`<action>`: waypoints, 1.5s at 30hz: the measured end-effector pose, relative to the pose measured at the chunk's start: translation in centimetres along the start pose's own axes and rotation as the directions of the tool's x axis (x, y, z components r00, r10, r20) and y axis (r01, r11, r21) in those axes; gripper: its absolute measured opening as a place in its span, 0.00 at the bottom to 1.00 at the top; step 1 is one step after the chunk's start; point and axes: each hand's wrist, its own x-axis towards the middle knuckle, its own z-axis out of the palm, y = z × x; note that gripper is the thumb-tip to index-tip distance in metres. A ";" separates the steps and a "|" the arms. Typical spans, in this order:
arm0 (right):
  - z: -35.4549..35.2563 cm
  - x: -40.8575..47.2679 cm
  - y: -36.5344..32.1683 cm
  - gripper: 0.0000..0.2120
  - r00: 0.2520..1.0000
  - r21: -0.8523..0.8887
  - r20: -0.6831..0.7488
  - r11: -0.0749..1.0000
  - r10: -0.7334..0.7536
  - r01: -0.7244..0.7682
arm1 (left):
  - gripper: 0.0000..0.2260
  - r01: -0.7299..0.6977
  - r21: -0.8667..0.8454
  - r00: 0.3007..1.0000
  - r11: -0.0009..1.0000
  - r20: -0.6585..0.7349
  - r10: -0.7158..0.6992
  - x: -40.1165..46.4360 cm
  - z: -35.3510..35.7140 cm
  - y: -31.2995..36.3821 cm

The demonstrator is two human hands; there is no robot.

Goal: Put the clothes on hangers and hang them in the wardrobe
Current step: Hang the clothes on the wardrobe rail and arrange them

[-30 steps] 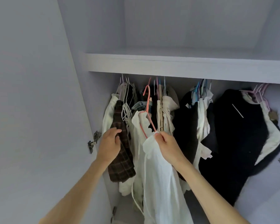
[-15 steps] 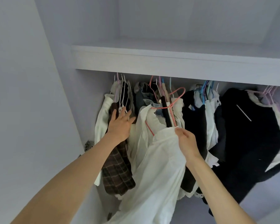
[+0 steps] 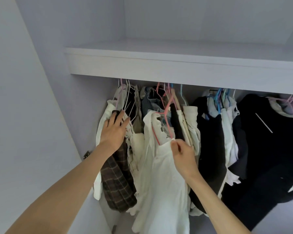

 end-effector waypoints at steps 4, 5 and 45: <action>3.0 1.7 -0.5 0.19 0.994 -0.105 0.039 0.989 -0.102 0.105 | 0.23 0.140 -0.316 0.987 0.938 -0.030 -0.157 0.8 -0.1 -0.2; 3.7 2.6 -0.9 0.19 0.994 -0.105 0.038 0.989 -0.101 0.104 | 0.23 0.193 -0.402 0.977 0.895 -0.008 -0.215 0.9 0.0 -0.3; 15.4 15.7 -4.3 0.14 0.978 -0.206 0.201 0.973 -0.061 0.103 | 0.20 0.233 -0.667 0.963 0.708 0.054 -0.265 -0.9 0.7 -1.1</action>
